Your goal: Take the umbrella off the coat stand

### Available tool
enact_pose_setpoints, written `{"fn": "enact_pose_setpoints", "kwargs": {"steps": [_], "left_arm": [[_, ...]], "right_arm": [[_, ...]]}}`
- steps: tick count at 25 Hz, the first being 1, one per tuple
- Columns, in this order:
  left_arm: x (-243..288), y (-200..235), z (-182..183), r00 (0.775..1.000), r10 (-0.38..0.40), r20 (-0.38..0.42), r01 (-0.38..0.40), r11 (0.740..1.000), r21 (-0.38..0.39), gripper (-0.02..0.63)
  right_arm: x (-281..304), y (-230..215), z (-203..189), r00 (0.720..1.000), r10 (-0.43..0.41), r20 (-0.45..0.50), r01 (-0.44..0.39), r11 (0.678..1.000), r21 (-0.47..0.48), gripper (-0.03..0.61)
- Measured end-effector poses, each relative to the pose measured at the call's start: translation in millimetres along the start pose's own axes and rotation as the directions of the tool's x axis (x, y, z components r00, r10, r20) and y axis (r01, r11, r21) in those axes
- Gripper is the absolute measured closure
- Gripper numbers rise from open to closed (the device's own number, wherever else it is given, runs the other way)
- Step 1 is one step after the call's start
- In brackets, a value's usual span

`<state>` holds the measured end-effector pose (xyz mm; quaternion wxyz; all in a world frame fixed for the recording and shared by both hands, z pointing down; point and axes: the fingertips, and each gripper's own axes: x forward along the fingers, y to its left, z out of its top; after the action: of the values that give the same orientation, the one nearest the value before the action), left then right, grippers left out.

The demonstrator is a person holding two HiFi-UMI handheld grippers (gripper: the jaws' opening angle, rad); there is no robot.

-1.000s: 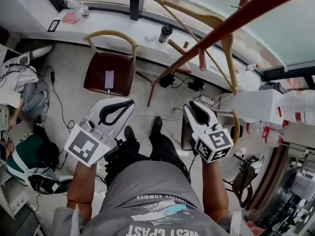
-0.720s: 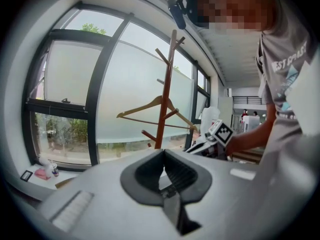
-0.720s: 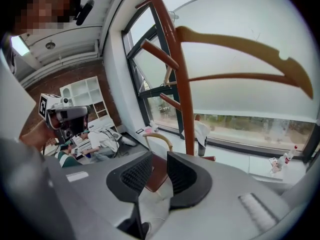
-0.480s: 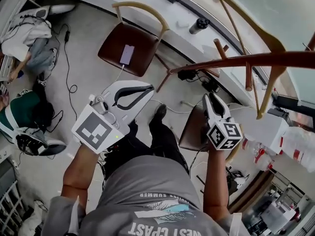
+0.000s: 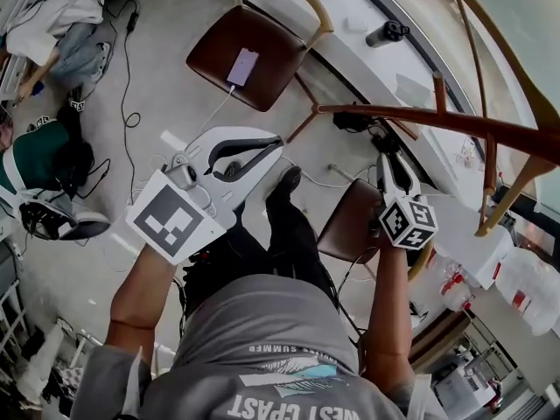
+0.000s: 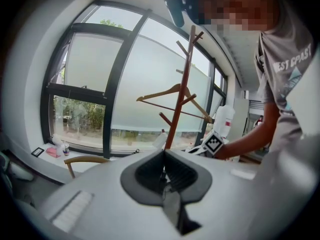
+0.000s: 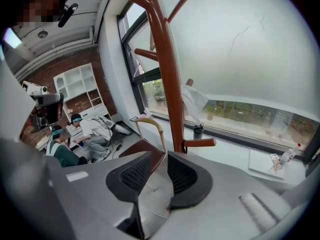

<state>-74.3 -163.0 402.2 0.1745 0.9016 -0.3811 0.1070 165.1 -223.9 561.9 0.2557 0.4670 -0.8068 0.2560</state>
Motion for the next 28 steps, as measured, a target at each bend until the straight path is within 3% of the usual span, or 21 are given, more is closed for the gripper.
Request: {"fn": "enact_pose_setpoints", "kwargs": {"steps": [14,28], "left_arm": [[13,7,-50,0.998,0.006,-0.056,-0.009,0.999,-0.048,0.611],[31,9,-97,0.99,0.013,-0.143,-0.026,0.996,-0.085,0.611]], "right_arm": [[55,-25,-46,0.998,-0.014,-0.059,0.014,1.0,0.0,0.46],[122,-80,-86,0.993,-0.047,-0.108,0.043,0.998,-0.041,0.417]]}}
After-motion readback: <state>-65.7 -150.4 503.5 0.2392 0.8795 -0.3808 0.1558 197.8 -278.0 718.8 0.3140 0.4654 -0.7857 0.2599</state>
